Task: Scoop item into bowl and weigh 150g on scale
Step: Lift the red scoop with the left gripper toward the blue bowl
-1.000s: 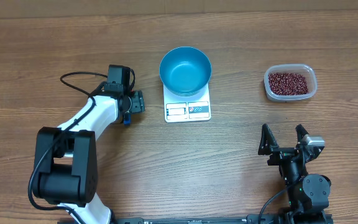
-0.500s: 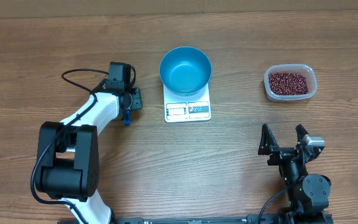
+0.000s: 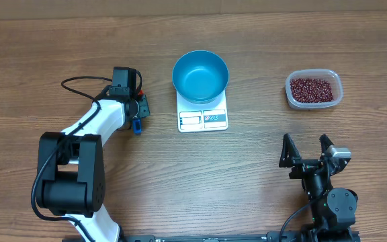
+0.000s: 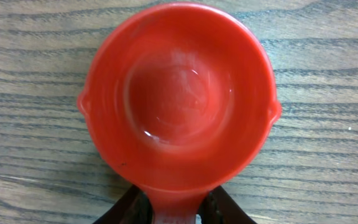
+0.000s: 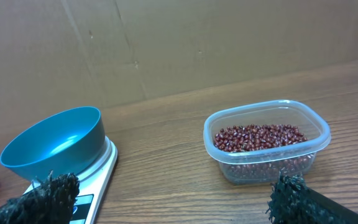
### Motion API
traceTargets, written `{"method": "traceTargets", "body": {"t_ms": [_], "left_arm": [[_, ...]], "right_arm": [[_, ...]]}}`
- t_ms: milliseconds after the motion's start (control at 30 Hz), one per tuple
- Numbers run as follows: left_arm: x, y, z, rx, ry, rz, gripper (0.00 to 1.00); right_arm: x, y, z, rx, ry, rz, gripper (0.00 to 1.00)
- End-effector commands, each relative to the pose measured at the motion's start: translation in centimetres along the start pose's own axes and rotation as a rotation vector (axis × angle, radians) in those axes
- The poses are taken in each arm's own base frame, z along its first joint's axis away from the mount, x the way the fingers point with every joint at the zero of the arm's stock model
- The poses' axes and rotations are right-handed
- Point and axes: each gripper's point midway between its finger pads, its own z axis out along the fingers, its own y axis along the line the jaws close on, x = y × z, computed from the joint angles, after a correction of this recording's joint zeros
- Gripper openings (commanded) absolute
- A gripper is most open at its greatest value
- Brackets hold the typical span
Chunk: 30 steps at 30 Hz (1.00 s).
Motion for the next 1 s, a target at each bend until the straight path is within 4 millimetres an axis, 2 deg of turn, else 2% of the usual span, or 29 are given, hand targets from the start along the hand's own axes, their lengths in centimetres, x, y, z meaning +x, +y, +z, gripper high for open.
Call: {"method": "traceTargets", "body": {"t_ms": [0, 267, 433, 500, 667, 833, 967], "left_arm": [[-0.6, -0.2, 0.2, 0.009, -0.004, -0.011, 0.22], [-0.5, -0.5, 0.2, 0.03, 0.002, -0.031, 0.16], [-0.5, -1.3, -0.1, 0.072, 0.019, -0.038, 0.05], [-1.0, -1.7, -0.7, 0.085, 0.028, -0.053, 0.04], [-3.2, -2.7, -3.2, 0.095, 0.047, -0.064, 0.04], [-5.6, -3.5, -7.0, 0.089, 0.065, -0.136, 0.04], [-6.7, -4.2, -10.1, 0.096, 0.059, -0.172, 0.04]], "right_arm": [[-0.3, 0.0, -0.1, 0.001, -0.016, -0.005, 1.0], [-0.3, 0.0, -0.1, 0.001, -0.015, -0.005, 1.0], [-0.3, 0.0, -0.1, 0.001, -0.015, -0.005, 1.0], [-0.3, 0.0, -0.1, 0.001, -0.016, -0.005, 1.0], [-0.3, 0.0, -0.1, 0.001, -0.016, -0.005, 1.0], [-0.3, 0.0, -0.1, 0.001, -0.016, -0.005, 1.0], [-0.3, 0.0, -0.1, 0.001, -0.016, -0.005, 1.0]]}}
